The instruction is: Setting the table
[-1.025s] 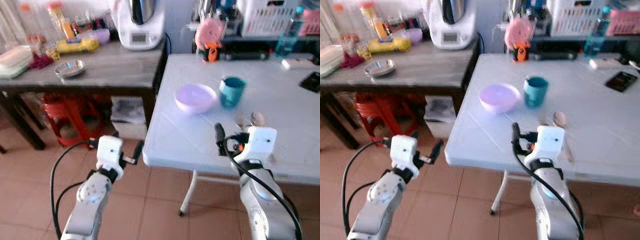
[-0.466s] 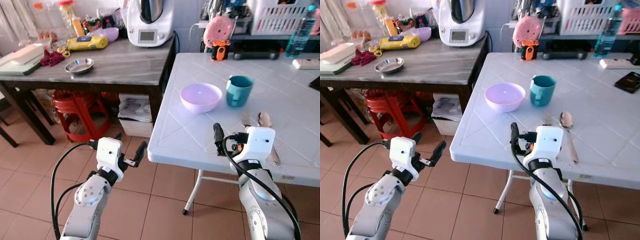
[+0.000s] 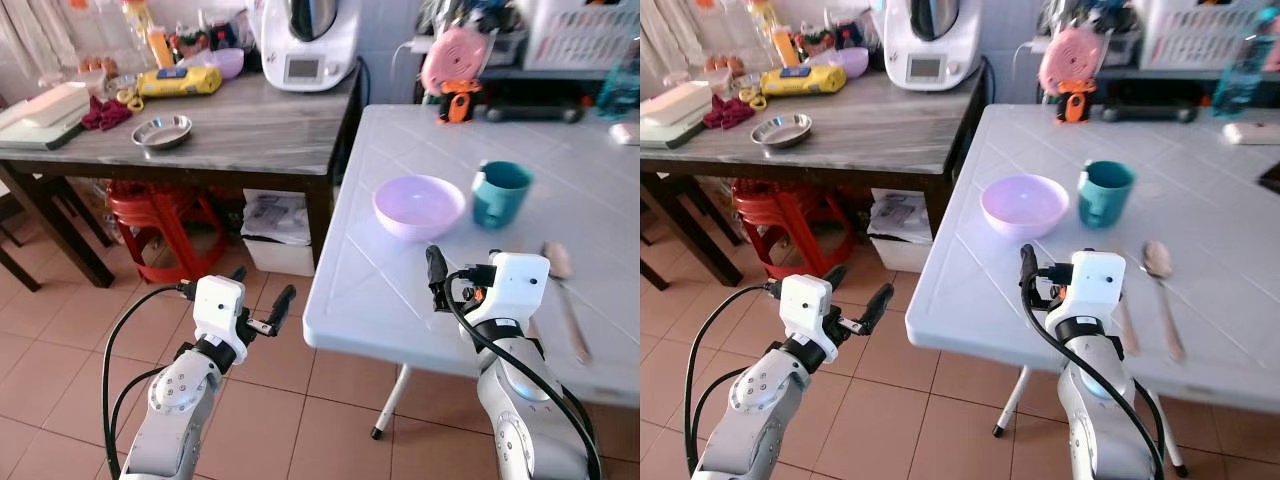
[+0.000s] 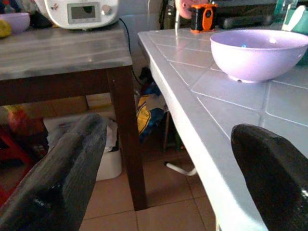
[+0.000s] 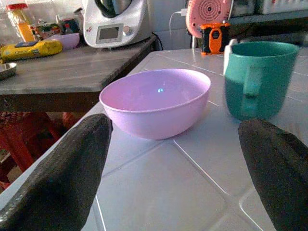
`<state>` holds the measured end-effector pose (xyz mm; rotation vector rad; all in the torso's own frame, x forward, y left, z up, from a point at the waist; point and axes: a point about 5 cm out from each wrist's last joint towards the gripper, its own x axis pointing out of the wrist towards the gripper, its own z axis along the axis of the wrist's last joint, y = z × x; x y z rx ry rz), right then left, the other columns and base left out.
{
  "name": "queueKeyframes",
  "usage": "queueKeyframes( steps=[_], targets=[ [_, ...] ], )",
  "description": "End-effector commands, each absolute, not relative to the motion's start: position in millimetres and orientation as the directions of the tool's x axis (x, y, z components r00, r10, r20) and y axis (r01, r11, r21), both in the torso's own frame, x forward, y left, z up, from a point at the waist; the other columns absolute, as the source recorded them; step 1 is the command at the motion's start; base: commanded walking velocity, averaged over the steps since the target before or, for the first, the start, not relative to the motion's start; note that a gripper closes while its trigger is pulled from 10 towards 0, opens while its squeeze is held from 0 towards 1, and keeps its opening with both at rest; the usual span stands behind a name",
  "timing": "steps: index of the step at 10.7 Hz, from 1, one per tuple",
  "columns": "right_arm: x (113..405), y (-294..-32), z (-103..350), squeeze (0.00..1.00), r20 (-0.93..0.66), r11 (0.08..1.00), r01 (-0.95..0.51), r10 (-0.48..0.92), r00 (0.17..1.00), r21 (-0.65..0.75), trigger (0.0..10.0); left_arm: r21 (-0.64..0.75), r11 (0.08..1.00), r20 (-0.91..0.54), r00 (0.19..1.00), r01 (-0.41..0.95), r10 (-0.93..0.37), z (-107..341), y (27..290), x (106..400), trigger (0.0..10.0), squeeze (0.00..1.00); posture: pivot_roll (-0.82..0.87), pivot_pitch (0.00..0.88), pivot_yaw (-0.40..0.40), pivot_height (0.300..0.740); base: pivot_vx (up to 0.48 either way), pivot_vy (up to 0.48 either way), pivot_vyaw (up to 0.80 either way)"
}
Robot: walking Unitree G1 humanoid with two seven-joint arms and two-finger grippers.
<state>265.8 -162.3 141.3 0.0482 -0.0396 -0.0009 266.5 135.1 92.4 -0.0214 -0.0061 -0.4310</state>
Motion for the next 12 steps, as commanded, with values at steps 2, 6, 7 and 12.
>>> queueKeyframes(
  steps=[2,6,7,12],
  targets=[
    [265.3,-158.8,144.4,0.00,0.052,0.999,-0.011,0.009,0.999,0.046,10.0,-0.007,0.907,0.010,0.907,0.420,-0.420,94.1,137.9,265.0,10.0,0.00,-0.06,0.000,0.099,0.740,0.307,0.000,0.00],
    [264.7,-159.2,144.3,0.00,0.051,0.999,-0.010,0.009,0.999,0.037,10.0,-0.012,0.909,0.002,0.909,0.418,-0.418,92.2,137.6,264.3,10.0,0.00,-0.06,0.000,0.096,0.740,0.286,0.000,0.00],
    [264.7,-159.0,144.5,0.00,0.053,0.999,-0.013,0.012,0.999,0.031,10.0,-0.013,0.909,0.002,0.909,0.417,-0.417,91.9,137.5,263.9,10.0,0.00,-0.06,0.000,0.096,0.740,0.000,0.000,0.00],
    [267.5,-157.0,154.4,0.00,0.056,0.988,-0.033,0.042,0.998,-0.152,10.0,-0.005,0.894,-0.003,0.894,0.448,-0.448,90.6,142.2,258.2,10.0,0.00,-0.07,0.000,0.095,0.740,0.000,0.000,0.00]
  ],
)
